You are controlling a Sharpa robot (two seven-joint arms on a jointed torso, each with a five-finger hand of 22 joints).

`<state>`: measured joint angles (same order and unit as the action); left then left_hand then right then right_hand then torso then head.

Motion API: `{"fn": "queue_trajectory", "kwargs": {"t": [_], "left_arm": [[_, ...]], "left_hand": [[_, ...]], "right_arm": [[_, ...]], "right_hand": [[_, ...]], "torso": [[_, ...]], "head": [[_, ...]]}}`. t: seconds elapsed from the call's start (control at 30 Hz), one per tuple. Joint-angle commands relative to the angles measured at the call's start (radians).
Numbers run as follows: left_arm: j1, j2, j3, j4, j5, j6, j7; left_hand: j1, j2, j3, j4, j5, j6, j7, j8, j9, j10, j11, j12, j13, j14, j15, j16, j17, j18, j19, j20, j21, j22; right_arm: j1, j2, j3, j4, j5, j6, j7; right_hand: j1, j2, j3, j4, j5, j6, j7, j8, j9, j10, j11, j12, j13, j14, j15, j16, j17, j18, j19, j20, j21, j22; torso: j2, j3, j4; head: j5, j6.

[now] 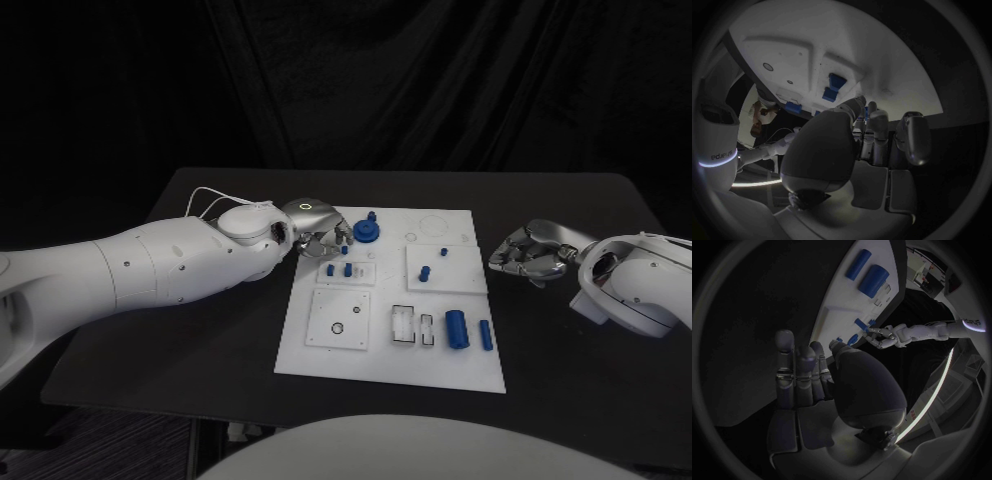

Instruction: Assemble the parts on the task board

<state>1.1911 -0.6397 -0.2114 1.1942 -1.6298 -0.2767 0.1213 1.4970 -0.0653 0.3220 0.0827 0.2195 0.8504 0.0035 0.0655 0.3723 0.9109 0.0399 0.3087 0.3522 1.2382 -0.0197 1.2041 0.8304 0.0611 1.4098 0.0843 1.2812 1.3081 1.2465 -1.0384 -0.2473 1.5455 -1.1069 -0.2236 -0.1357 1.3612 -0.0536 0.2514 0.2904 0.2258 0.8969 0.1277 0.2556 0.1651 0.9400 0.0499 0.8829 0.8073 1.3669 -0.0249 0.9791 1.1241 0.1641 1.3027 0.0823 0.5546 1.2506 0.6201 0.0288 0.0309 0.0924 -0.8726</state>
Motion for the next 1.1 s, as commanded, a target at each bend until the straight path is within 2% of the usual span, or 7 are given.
{"fn": "queue_trajectory", "kwargs": {"t": [0.03,0.43,0.47,0.53,0.57,0.63,1.1], "left_arm": [[-0.002,-0.004,0.001,0.003,0.0,-0.051,-0.006],[-0.002,-0.027,0.001,0.012,0.0,-0.101,-0.005],[0.001,-0.126,0.001,0.057,0.019,-0.285,0.028],[0.003,-0.164,0.001,0.072,0.143,-0.351,0.122],[0.003,-0.178,0.001,0.078,0.205,-0.368,0.167],[0.004,-0.212,0.001,0.098,0.376,-0.384,0.279],[-0.009,-0.269,0.0,0.173,1.33,0.153,0.625]], "left_hand": [[0.0,-0.012,0.002,-0.006,0.0,-0.006,-0.002,0.001,-0.001,-0.007,0.0,0.002,0.0,-0.006,0.0,-0.004,-0.001,0.005,-0.01,0.001,-0.006,0.175],[0.0,-0.012,0.002,-0.006,0.0,-0.006,-0.002,0.001,-0.001,-0.007,0.0,0.002,0.0,-0.006,0.0,-0.004,-0.001,0.005,-0.01,0.001,-0.006,0.175],[0.0,-0.012,0.002,-0.006,0.0,-0.006,-0.002,0.001,-0.001,-0.007,0.0,0.002,0.0,-0.006,0.0,-0.004,-0.001,0.005,-0.01,0.001,-0.006,0.175],[0.001,-0.013,0.002,-0.007,0.0,-0.006,-0.003,0.002,-0.001,-0.008,0.0,0.002,0.0,-0.005,0.0,-0.003,0.001,0.005,-0.01,0.001,-0.006,0.175],[0.022,-0.047,0.101,0.0,0.025,0.027,0.018,0.019,0.003,-0.091,-0.011,-0.033,-0.013,-0.554,0.035,-0.388,-0.287,0.094,-0.603,0.009,-0.657,0.014],[0.018,-0.043,0.145,0.004,0.027,0.032,0.032,0.02,-0.001,-0.113,-0.009,-0.012,-0.002,-0.54,0.044,-0.49,-0.345,0.081,-0.748,0.006,-0.71,0.028],[0.018,-0.043,0.145,0.004,0.027,0.032,0.032,0.02,-0.001,-0.113,-0.009,-0.012,-0.002,-0.54,0.044,-0.49,-0.345,0.081,-0.748,0.006,-0.71,0.028]], "right_arm": [[-0.002,-0.002,0.0,0.002,-0.005,0.005,-0.006],[-0.002,-0.008,0.0,0.007,-0.005,-0.007,0.0],[0.028,-0.04,0.001,0.042,-0.005,-0.055,0.013],[0.059,-0.046,0.001,0.062,-0.005,-0.071,0.013],[0.071,-0.047,0.001,0.071,-0.005,-0.078,0.013],[0.1,-0.045,0.001,0.092,-0.006,-0.1,0.016],[0.157,0.032,0.001,0.084,-0.29,-0.112,-0.022]], "right_hand": [[-0.01,0.0,-0.009,0.0,-0.019,0.007,-0.001,0.003,0.0,0.005,-0.001,0.005,0.002,0.0,0.007,0.002,-0.001,-0.003,0.002,0.004,-0.005,0.002],[-0.011,0.0,-0.01,-0.001,-0.021,0.007,-0.001,0.003,0.0,0.005,-0.001,0.005,0.001,0.001,0.007,0.002,-0.001,-0.003,0.002,0.005,-0.005,0.002],[-0.011,0.0,-0.01,-0.001,-0.021,0.007,-0.001,0.003,0.0,0.005,-0.001,0.005,0.001,0.001,0.007,0.002,-0.001,-0.003,0.002,0.005,-0.005,0.002],[-0.011,0.0,-0.01,-0.001,-0.021,0.007,-0.001,0.003,0.0,0.005,-0.001,0.005,0.001,0.001,0.007,0.002,-0.001,-0.003,0.002,0.005,-0.005,0.002],[0.035,-0.014,0.005,-0.032,0.044,0.018,0.0,0.01,0.003,-0.037,0.002,-0.018,-0.009,-0.012,0.006,-0.019,-0.016,0.003,-0.01,0.002,-0.039,-0.008],[0.041,-0.018,0.006,-0.032,0.056,0.018,0.002,0.01,0.002,-0.043,0.004,-0.019,-0.01,-0.016,0.009,-0.023,-0.019,0.002,-0.014,0.005,-0.048,-0.01],[0.046,-0.02,0.007,-0.032,0.063,0.019,0.003,0.011,0.003,-0.048,0.005,-0.021,-0.01,-0.02,0.011,-0.028,-0.023,0.003,-0.018,0.006,-0.06,-0.013]], "torso": [[0.0,-0.0001,-0.0009],[0.001,-0.0005,-0.0001],[0.0,0.0006,-0.0043],[0.001,-0.0002,-0.003],[0.001,0.0003,-0.0029],[0.003,0.0012,-0.0027],[0.019,-0.0315,0.0379]], "head": [[-0.001,0.0],[-0.003,0.0],[0.002,0.0],[0.004,0.0],[0.007,0.0],[0.005,0.0],[-0.107,0.0]]}}
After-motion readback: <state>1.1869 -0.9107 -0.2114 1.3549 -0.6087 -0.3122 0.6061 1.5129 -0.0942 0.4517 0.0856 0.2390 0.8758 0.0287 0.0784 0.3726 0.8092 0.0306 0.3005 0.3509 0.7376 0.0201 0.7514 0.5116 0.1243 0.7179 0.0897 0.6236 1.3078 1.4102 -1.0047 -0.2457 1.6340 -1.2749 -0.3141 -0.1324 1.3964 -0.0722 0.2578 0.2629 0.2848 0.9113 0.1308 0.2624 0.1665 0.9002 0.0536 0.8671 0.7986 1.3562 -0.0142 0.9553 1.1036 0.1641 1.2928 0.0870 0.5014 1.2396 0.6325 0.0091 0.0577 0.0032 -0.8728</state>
